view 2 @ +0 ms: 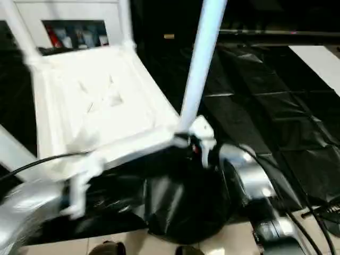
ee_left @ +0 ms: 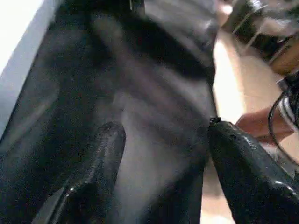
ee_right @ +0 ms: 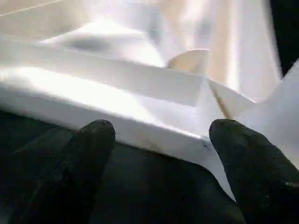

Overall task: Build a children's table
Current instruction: Rotate table base

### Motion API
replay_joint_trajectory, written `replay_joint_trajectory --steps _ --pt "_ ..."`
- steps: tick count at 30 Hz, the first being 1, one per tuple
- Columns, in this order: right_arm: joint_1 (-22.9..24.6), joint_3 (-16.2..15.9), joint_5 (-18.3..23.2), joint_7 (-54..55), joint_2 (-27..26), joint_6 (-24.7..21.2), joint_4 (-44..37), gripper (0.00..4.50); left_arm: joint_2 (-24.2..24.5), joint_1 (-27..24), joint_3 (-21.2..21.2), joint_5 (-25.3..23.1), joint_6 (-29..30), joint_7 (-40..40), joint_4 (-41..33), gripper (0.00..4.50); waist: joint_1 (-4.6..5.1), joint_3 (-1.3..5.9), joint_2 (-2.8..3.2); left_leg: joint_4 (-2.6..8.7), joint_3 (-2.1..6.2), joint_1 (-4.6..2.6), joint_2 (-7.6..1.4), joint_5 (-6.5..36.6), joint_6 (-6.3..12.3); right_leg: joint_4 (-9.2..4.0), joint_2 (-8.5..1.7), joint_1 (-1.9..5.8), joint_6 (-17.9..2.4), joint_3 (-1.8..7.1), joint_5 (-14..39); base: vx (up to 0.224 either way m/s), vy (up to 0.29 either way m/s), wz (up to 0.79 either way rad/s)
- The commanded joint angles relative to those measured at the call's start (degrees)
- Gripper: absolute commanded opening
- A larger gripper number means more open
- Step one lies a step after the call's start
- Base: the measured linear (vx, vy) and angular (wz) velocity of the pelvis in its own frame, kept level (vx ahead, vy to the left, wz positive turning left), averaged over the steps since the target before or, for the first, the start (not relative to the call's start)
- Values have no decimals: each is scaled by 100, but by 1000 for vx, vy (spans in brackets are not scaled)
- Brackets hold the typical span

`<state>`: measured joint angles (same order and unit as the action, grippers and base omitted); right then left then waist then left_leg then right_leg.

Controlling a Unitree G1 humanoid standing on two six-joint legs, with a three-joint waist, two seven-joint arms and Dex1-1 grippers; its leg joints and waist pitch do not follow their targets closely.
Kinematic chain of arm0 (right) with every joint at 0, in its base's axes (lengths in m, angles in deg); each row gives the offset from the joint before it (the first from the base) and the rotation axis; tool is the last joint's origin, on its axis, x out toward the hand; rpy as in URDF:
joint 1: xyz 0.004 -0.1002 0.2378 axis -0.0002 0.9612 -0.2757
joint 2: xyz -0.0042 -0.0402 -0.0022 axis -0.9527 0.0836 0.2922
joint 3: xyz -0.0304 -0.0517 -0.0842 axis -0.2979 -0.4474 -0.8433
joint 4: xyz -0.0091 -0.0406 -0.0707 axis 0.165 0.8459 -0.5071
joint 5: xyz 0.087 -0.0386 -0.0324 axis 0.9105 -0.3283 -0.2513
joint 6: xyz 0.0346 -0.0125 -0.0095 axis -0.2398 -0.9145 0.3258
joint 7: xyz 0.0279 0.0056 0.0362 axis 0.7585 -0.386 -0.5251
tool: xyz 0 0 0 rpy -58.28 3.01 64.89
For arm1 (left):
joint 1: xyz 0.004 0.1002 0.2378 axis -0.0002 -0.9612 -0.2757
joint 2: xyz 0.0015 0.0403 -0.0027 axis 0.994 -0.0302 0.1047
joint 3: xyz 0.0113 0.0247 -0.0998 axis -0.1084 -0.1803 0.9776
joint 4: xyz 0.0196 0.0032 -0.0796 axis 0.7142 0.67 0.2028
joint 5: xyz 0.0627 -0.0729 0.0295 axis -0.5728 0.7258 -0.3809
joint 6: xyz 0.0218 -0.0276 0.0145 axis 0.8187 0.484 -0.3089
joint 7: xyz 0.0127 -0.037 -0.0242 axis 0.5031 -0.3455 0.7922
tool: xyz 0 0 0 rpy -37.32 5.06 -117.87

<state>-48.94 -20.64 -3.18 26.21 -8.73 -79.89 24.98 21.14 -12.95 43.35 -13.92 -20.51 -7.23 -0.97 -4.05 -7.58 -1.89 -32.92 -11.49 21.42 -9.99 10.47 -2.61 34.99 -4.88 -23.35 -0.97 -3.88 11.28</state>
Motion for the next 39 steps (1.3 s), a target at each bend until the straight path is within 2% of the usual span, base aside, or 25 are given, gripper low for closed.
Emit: replay_joint_trajectory --steps 1,2,3,4,6,7,8,10,11,13,14,15,17,18,20,23,24,25,29,30,31,34,35,37,39 --pt "-79 202 -151 399 -7 99 383 375 135 -143 177 73 44 -58 -298 353 18 204 46 484 167 -126 -364 1451 156 -515 -347 105 -1111 369 1824 0 0 0" --pt "-108 224 -162 458 -18 130 436 375 160 -180 207 81 48 -63 -323 357 15 205 51 479 162 -132 -371 1425 157 -500 -351 100 -1153 375 1737 0 0 0" --pt "-211 300 -174 652 -51 191 612 375 257 -310 322 111 74 -114 -391 363 21 191 47 483 161 -101 -363 1309 184 -473 -350 127 -1197 377 1565 0 0 0" --pt "-396 445 -140 920 -108 345 953 375 466 -590 549 201 134 -210 -556 373 47 181 13 485 167 -70 -360 1202 200 -447 -357 151 -1267 372 1404 0 0 0" --pt "-522 580 -48 1028 -147 482 1199 375 641 -884 870 327 228 -293 -703 392 74 188 26 458 155 -61 -345 995 256 -417 -353 168 -1332 372 1142 0 0 0" --pt "-580 635 15 996 -165 572 1328 375 739 -1054 1081 411 250 -316 -769 392 75 200 -9 409 111 -93 -335 732 359 -382 -319 144 -1385 382 753 0 0 0" --pt "-582 637 17 994 -166 576 1334 375 744 -1061 1090 415 251 -317 -771 401 78 197 2 402 111 -77 -331 609 417 -353 -311 147 -1439 380 548 0 0 0" --pt "-551 616 76 711 -176 703 1313 375 920 -1327 1653 573 199 -448 -736 423 62 178 11 398 106 -69 -330 470 572 -336 -294 159 -1500 363 350 0 0 0" --pt "-549 615 77 701 -177 706 1311 375 925 -1334 1671 578 197 -452 -734 430 74 172 8 402 112 -52 -330 469 590 -334 -292 170 -1506 358 333 0 0 0" --pt "-375 586 204 360 -176 742 1056 375 1044 -1371 2139 620 -76 -577 -514 433 86 189 -9 400 118 -59 -341 549 606 -339 -309 197 -1506 362 370 0 0 0" --pt "-367 584 210 347 -175 745 1046 375 1049 -1370 2157 624 -89 -580 -503 439 77 178 -7 398 118 -61 -340 562 608 -342 -314 191 -1496 366 378 0 0 0" --pt "-241 579 285 194 -155 764 892 375 1112 -1273 2358 676 -306 -580 -353 445 78 191 -4 399 123 -68 -346 552 609 -335 -311 200 -1504 366 353 0 0 0" --pt "-103 595 335 111 -126 744 714 375 1065 -1017 2469 864 -317 -503 -255 445 70 200 8 398 115 -79 -345 589 579 -331 -311 202 -1530 371 364 0 0 0" --pt "-35 616 360 91 -116 722 630 375 1004 -864 2498 1009 -262 -441 -236 445 50 223 42 391 109 -110 -352 597 519 -315 -309 191 -1581 372 327 0 0 0" --pt "143 657 393 120 -100 644 402 375 833 -557 2464 1255 -132 -283 -209 445 47 238 46 394 112 -97 -352 580 435 -296 -304 218 -1633 365 263 0 0 0" --pt "265 669 376 174 -94 580 252 375 718 -410 2386 1326 -129 -230 -151 445 51 283 40 359 110 -80 -345 404 445 -254 -310 243 -1720 366 -42 0 0 0" --pt "407 669 379 204 -102 528 72 375 586 -245 2229 1397 -188 -207 -82 445 46 310 73 346 112 -84 -335 400 449 -255 -314 258 -1725 368 -48 0 0 0" --pt "464 662 385 217 -116 509 0 375 517 -150 2149 1432 -207 -175 -38 445 37 329 80 332 106 -96 -339 377 456 -245 -318 256 -1761 371 -126 0 0 0" --pt "550 629 310 420 -238 483 -49 375 109 383 1851 1566 -285 49 164 445 29 359 79 320 109 -85 -335 486 407 -251 -325 270 -1807 367 -17 0 0 0" --pt "505 609 232 559 -308 501 36 375 -42 581 1723 1689 -239 96 172 445 27 367 97 317 123 -68 -340 554 357 -242 -331 284 -1787 366 77 0 0 0" --pt "479 598 180 650 -349 503 78 375 -122 687 1648 1777 -195 122 162 445 22 367 91 310 113 -87 -340 607 293 -251 -336 265 -1780 369 175 0 0 0" --pt "326 576 27 936 -492 505 279 375 -387 1021 1395 2008 -60 205 123 445 17 387 87 300 119 -86 -336 728 165 -250 -337 267 -1736 367 371 0 0 0" --pt "249 570 -12 1015 -543 510 386 375 -475 1150 1267 2004 -31 231 146 445 18 393 92 297 118 -91 -335 736 145 -247 -339 264 -1740 366 380 0 0 0" --pt "120 549 -36 1066 -636 504 557 375 -575 1386 921 1826 -43 197 273 445 26 423 30 278 109 -85 -326 622 162 -232 -332 277 -1715 368 301 0 0 0" --pt "44 518 -43 1050 -696 487 645 375 -628 1551 650 1691 -102 121 409 445 16 432 53 267 121 -74 -328 514 196 -203 -339 287 -1661 365 222 0 0 0"
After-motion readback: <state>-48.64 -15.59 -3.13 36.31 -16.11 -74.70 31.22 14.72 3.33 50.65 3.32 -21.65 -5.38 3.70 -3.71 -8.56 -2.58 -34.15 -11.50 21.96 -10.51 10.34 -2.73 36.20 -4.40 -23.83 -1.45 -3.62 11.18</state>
